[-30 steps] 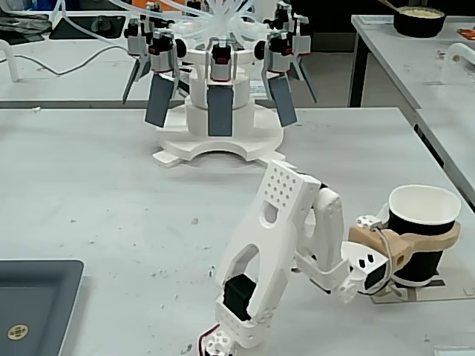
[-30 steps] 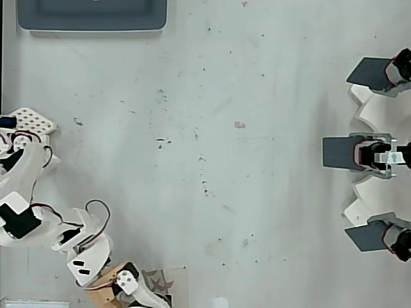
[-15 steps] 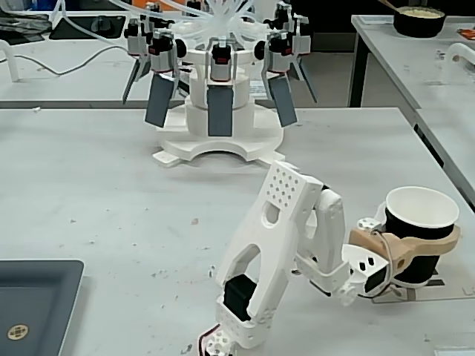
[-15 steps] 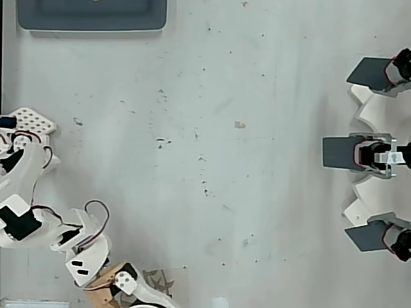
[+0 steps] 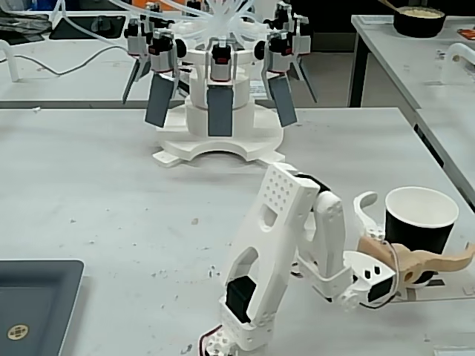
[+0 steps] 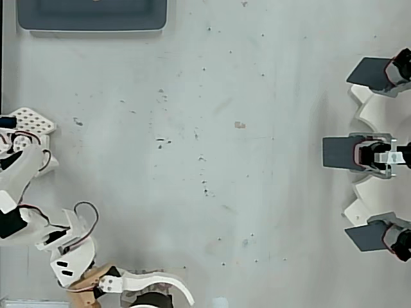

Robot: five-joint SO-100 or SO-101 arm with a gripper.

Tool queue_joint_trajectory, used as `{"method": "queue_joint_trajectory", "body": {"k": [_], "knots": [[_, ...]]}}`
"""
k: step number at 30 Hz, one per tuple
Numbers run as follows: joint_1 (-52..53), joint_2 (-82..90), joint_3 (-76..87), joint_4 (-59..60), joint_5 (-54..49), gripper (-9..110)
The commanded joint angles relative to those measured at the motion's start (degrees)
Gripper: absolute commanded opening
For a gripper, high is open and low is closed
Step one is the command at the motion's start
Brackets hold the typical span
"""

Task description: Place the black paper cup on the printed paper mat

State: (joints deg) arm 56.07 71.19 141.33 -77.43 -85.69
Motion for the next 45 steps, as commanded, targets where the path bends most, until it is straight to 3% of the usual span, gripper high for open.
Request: {"method": "queue_joint_trajectory", "body": {"k": [1, 14, 23, 35, 45], "knots": [[0.88, 7.12, 2.9, -0.18, -0.53, 55], [0.79, 27.86, 21.18, -1.58, -2.02, 51], [-3.25, 37.44, 27.86, -3.34, -1.32, 40], [-21.09, 46.58, 29.36, -3.43, -2.11, 22], [-37.09, 48.6, 29.18, -2.11, -2.9, 18]]}}
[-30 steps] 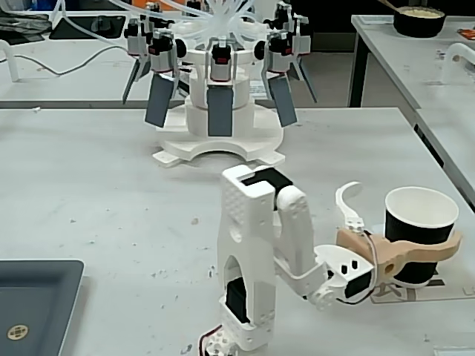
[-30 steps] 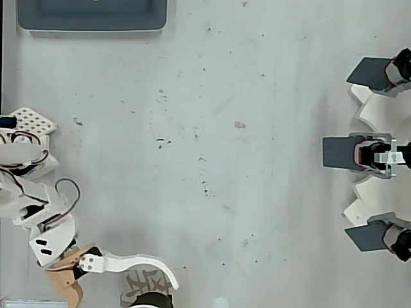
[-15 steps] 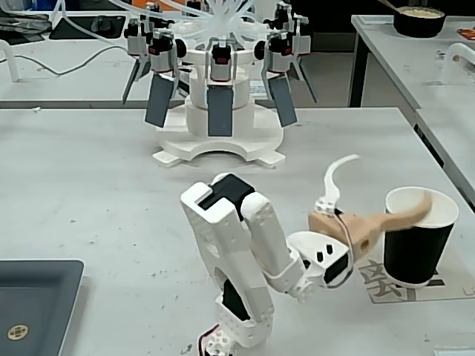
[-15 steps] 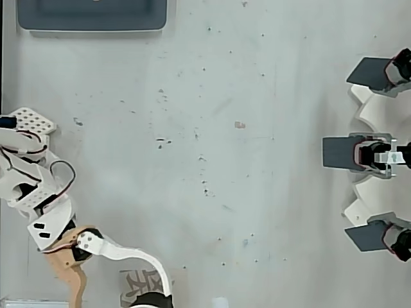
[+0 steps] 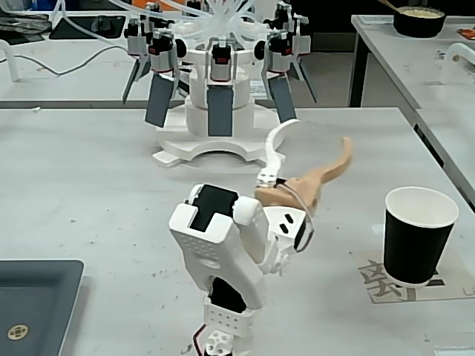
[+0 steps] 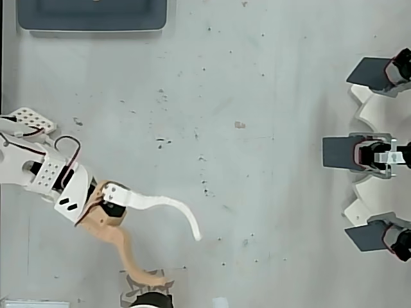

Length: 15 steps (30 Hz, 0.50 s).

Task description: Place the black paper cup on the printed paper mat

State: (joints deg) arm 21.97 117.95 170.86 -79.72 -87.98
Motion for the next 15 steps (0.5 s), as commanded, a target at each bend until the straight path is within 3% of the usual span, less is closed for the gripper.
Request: {"method": "queue_joint_trajectory", "body": {"k": [1, 15], "knots": [[-4.75, 1.76, -0.35, 0.35, -0.79, 18], [-24.96, -6.77, -8.44, 7.56, -3.87, 17]]}}
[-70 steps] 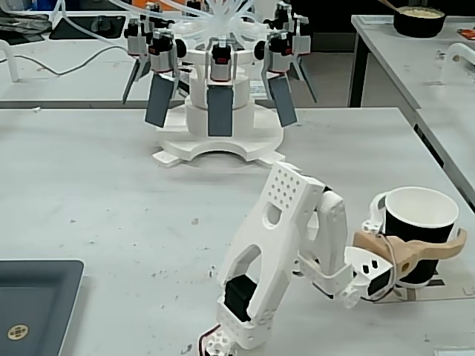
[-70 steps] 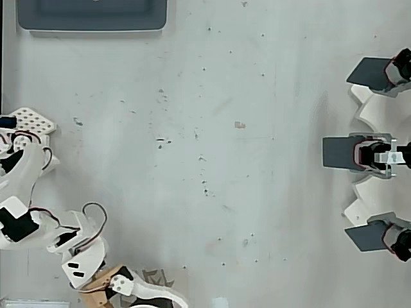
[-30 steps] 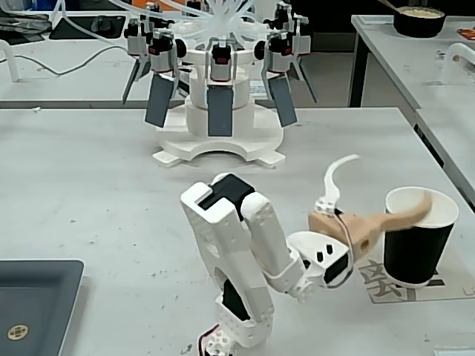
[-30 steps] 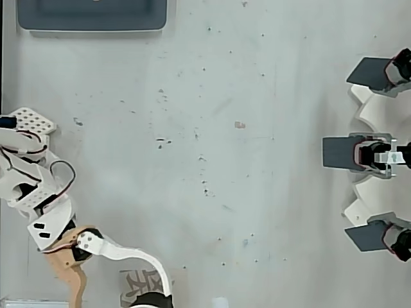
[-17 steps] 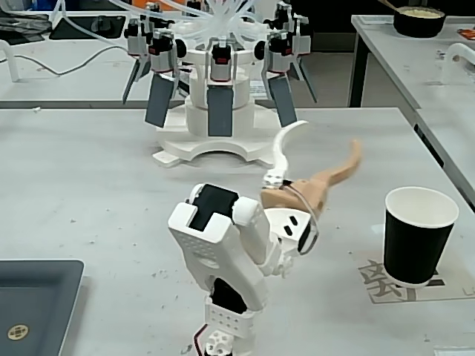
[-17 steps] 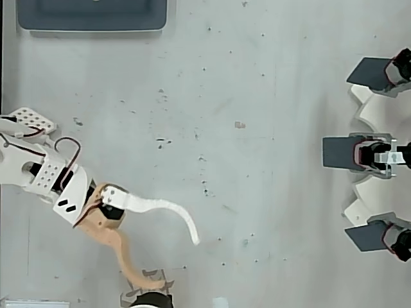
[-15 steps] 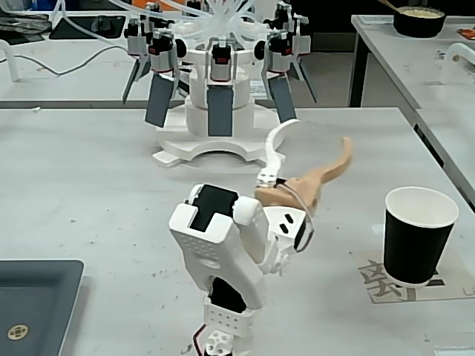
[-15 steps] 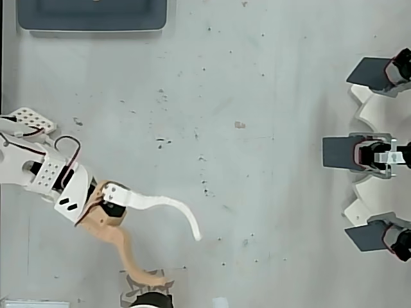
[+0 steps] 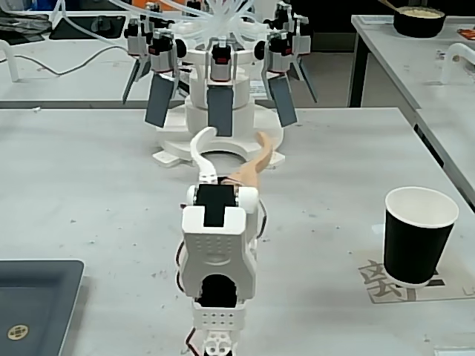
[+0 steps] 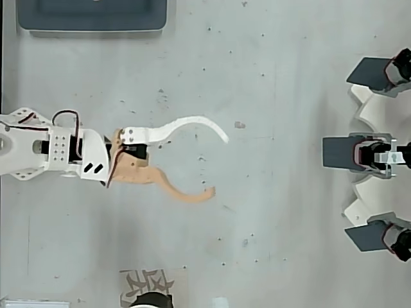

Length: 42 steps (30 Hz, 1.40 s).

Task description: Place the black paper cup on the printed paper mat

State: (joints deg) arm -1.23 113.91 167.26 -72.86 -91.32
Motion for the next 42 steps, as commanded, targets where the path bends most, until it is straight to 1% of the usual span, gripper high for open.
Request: {"method": "queue_joint_trajectory", "body": {"k": [1, 7, 11, 19, 33, 42], "knots": [[-2.02, -5.01, -7.29, 0.7, -0.7, 17], [-2.55, -17.75, -21.53, 1.41, -1.93, 17], [-2.55, -22.5, -27.77, 4.57, -4.04, 16], [-2.55, -32.61, -39.29, 6.15, -3.34, 15], [-2.55, -43.95, -54.32, 8.35, 2.72, 13], [-2.55, -45.62, -55.37, 8.35, 3.08, 12]]}}
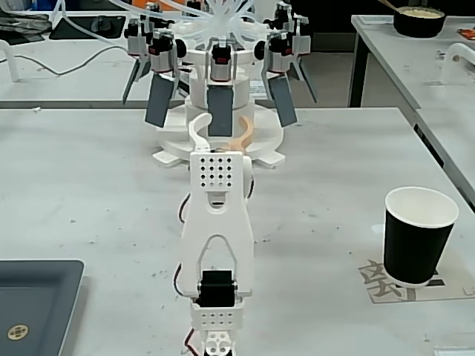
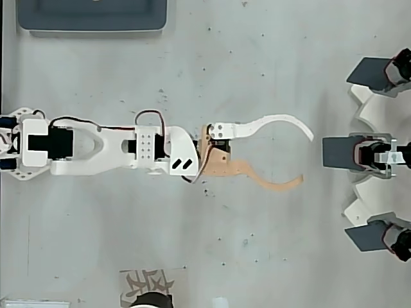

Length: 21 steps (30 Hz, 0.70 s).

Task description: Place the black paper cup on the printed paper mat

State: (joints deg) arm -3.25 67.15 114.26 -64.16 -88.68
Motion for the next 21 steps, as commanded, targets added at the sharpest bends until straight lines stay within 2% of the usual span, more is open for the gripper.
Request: {"method": "queue_joint_trajectory", "body": {"k": [1, 21], "knots": [[-0.53, 1.05, -2.37, -0.35, 0.44, 12], [-0.53, 0.62, -2.29, -0.88, 0.53, 11]]}}
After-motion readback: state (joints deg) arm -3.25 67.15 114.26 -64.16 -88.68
